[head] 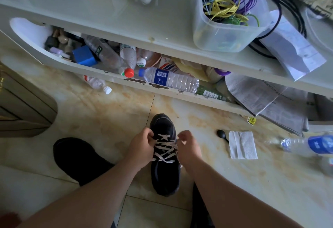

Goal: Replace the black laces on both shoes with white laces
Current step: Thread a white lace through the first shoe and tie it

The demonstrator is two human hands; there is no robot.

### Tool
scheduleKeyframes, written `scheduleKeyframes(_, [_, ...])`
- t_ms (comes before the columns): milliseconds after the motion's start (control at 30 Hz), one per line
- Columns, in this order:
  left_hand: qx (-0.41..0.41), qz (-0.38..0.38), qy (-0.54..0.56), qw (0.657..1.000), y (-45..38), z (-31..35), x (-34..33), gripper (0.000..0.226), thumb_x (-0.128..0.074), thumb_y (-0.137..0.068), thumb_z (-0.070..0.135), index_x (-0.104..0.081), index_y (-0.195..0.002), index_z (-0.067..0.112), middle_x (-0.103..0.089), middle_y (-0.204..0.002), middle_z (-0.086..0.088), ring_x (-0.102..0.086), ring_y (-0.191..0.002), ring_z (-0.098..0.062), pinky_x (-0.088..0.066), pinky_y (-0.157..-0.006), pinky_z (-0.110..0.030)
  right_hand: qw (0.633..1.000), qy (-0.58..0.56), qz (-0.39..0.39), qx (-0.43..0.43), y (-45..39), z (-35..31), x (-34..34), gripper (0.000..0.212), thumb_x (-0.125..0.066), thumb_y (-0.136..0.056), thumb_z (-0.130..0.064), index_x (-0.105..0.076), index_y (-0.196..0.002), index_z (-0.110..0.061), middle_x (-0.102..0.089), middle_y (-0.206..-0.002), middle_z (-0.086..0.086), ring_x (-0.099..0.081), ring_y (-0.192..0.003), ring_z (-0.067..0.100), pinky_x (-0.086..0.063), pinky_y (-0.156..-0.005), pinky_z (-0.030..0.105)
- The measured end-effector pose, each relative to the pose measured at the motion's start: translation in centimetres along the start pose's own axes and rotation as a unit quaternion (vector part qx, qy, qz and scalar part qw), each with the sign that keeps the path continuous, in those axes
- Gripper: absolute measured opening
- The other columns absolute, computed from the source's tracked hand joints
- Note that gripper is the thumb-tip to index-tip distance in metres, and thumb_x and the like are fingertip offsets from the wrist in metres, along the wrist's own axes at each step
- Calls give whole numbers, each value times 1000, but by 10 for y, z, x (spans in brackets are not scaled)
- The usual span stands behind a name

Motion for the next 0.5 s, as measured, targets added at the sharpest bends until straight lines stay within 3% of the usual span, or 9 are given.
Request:
scheduleKeyframes(67, [61,-26,92,994,4,-11,-8,10,-55,-105,27,-59,-103,36,-70,-98,6,-70,-90,-19,-63,-78,-49,989,-117,6,-91,2,15,-3,23,-49,-99,-10,-60,-106,-29,-70,-100,0,-73,-84,27,-64,-74,47])
scheduleKeyframes(133, [77,-55,126,987,7,-18,-13,15,-53,-103,31,-63,-102,41,-73,-97,7,-73,-92,-22,-63,-79,-54,979,-170,-14,-115,5,18,-7,30,-48,-97,-3,-67,-100,-27,-75,-95,9,-76,-82,31,-65,-75,50])
scheduleKeyframes(267, [63,-73,128,987,7,-22,-15,35,-50,-101,12,-67,-107,43,-75,-94,3,-75,-89,-27,-63,-75,-58,965,-225,-54,-127,12,14,-10,45,-45,-87,20,-76,-91,-12,-78,-85,14,-77,-80,36,-65,-73,52])
scheduleKeyframes(367, [45,-57,107,992,11,-14,-13,19,-62,-102,21,-66,-94,37,-75,-87,9,-73,-85,-18,-63,-79,-53,970,-204,-51,-118,14,16,-6,33,-60,-83,13,-75,-92,-15,-78,-83,8,-77,-80,32,-65,-74,49])
scheduleKeyframes(500, [28,-32,89,995,15,-8,-13,18,-68,-100,21,-66,-94,38,-75,-88,13,-71,-85,-7,-62,-82,-44,988,-132,-38,-72,13,17,-1,14,-76,-88,-11,-78,-85,-25,-78,-79,-4,-75,-75,16,-65,-76,38])
Point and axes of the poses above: each hand's wrist, its own y-axis away from the middle knuckle, its own x-axis out of the back of the hand, z = x × y, the point moved 4 cm from there along -y, towards the middle knuckle
